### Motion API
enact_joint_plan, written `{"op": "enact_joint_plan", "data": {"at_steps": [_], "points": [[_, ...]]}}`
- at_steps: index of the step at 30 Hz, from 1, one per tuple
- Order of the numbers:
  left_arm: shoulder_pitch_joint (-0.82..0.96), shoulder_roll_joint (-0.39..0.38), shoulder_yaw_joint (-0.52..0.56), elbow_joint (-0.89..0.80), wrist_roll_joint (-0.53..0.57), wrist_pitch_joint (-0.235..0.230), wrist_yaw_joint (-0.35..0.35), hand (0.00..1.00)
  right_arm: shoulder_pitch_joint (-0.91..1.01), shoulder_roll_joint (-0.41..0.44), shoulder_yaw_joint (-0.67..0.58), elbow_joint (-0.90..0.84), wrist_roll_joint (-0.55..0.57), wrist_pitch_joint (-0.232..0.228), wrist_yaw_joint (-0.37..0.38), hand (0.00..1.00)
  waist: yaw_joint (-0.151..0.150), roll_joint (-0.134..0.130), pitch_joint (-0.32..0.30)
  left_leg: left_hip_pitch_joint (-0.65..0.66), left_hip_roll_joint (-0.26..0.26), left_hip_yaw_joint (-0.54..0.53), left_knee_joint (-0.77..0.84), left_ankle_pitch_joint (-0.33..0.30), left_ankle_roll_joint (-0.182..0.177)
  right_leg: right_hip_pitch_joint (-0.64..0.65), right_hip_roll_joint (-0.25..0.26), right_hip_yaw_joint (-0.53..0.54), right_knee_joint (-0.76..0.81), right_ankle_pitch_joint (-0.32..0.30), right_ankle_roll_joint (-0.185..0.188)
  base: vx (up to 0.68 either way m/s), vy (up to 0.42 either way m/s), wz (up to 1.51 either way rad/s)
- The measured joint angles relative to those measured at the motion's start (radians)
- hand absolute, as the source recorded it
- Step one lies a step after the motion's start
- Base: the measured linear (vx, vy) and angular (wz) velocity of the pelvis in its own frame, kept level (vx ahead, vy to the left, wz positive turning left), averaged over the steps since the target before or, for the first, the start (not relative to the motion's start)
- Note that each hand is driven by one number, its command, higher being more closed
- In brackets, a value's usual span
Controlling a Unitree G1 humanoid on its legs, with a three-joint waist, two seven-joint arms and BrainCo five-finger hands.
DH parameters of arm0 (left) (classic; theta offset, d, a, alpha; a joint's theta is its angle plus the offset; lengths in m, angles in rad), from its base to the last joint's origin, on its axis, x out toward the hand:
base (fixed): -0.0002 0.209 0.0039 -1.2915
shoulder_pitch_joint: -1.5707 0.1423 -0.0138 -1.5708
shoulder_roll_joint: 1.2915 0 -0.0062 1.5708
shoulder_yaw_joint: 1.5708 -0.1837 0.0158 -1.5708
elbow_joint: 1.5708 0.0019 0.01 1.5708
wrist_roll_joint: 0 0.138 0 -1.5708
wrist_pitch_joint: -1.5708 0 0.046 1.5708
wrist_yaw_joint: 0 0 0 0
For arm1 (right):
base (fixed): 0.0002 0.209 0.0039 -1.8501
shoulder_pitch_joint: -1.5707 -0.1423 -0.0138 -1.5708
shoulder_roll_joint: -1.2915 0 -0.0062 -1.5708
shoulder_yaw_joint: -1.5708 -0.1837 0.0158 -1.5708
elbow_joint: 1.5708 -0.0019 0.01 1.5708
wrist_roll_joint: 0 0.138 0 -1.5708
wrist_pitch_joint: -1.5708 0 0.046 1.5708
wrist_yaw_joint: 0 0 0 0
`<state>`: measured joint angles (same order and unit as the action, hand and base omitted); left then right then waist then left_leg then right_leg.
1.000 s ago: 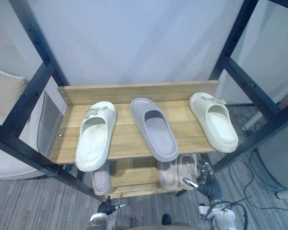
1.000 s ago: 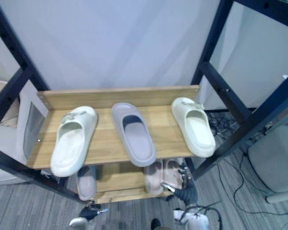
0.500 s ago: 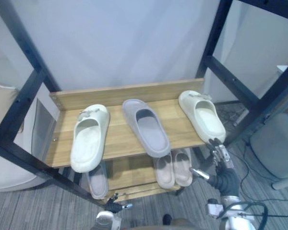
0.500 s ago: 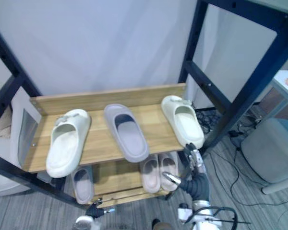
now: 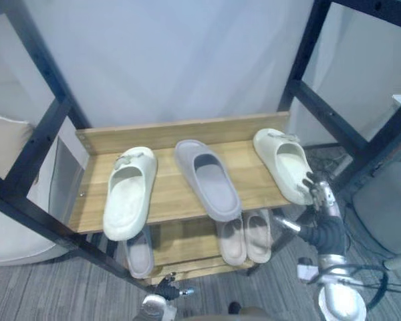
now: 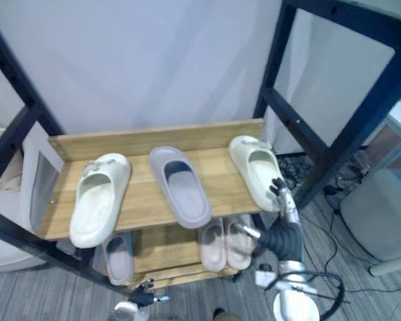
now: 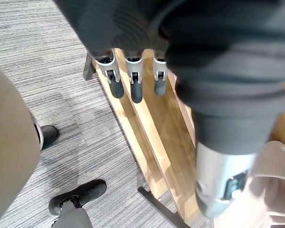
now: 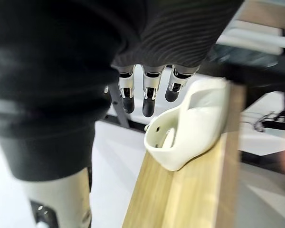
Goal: Organize the slippers on the shoe rack
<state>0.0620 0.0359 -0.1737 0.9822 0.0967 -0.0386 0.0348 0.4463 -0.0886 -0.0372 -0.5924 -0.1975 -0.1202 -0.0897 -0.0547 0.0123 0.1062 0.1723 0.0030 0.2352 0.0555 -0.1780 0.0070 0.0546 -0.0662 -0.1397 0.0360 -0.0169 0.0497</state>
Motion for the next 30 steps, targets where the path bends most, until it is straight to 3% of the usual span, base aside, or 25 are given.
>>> {"op": "enact_joint_plan", "data": {"at_steps": [23, 30], "points": [[-0.001, 0.0, 0.03, -0.024, -0.012, 0.002, -0.026, 0.0, -0.35, -0.078, 0.014, 0.203, 0.014, 0.0, 0.042, 0.0, 0.019, -0.021, 0.004, -0.048, 0.002, -0.08, 0.002, 0.001, 0.002, 0.016, 0.006, -0.067, -0.065, 0.005, -0.005, 0.01, -0.007, 0.08], [-0.003, 0.002, 0.037, -0.04, -0.02, 0.002, -0.039, 0.0, -0.414, -0.083, 0.069, 0.272, 0.043, 0.015, 0.072, 0.0, 0.046, -0.034, 0.012, -0.048, 0.005, -0.084, 0.001, 0.001, 0.002, 0.037, 0.013, -0.068, -0.104, 0.023, -0.011, 0.0, -0.008, 0.01]]}}
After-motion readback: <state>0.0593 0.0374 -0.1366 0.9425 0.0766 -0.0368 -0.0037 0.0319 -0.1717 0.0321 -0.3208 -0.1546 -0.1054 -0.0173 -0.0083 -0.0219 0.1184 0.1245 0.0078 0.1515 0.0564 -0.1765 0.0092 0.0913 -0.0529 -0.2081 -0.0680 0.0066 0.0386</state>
